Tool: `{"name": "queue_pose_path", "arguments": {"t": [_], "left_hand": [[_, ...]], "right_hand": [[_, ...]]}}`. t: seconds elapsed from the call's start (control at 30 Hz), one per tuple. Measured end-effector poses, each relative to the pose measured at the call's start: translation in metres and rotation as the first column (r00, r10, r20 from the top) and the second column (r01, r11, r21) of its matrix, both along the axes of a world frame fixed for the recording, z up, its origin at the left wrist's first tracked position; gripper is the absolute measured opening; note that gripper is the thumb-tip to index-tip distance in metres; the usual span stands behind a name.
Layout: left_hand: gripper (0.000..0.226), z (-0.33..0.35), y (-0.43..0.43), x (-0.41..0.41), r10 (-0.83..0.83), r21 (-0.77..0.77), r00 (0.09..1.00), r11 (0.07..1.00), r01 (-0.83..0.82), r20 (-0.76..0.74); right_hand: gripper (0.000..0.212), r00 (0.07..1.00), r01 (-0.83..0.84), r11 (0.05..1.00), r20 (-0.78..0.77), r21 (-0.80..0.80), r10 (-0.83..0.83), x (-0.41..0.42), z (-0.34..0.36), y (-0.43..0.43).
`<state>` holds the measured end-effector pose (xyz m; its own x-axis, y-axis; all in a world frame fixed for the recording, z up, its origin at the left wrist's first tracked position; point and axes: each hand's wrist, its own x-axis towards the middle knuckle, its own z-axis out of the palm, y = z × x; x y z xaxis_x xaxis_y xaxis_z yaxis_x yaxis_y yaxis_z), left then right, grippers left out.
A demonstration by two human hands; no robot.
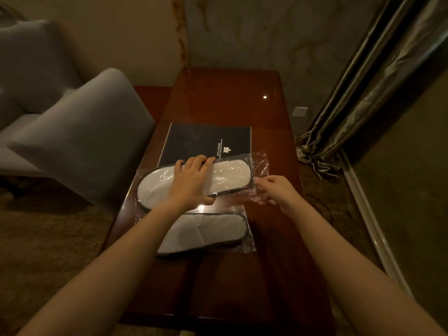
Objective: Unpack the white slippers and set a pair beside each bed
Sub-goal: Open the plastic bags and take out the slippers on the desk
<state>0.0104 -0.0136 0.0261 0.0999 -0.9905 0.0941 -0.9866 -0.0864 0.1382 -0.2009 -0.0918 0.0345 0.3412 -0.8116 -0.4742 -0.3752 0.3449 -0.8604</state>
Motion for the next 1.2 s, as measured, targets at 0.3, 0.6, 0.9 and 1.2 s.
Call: {"name": "queue_pose_path", "arguments": {"t": [0.3,0.6,0.9,1.2], "left_hand": [[0.104,-0.002,0.004,0.012,0.031,0.024,0.999,0.999,-0.031,-0.007],[0.104,-0.002,0.000,0.006,-0.054,-0.020,0.998,0.998,0.055,0.009],[0.115,0.000,0.004,0.031,-0.054,0.049,0.998,0.997,0.054,0.013],[0.121,0.007,0.001,0.044,-0.124,0.166,0.991,0.979,0.116,0.040]], "right_hand": [[0.024,0.985,0.029,0.975,-0.159,-0.220,-0.065,-0.021,-0.015,-0.001],[0.035,0.966,-0.231,0.834,-0.219,-0.500,0.136,0.021,0.009,-0.017],[0.028,0.990,-0.056,0.949,0.106,-0.311,0.093,0.016,0.019,-0.034],[0.085,0.726,-0.686,0.502,-0.531,-0.527,0.436,0.012,0.036,-0.036]]}}
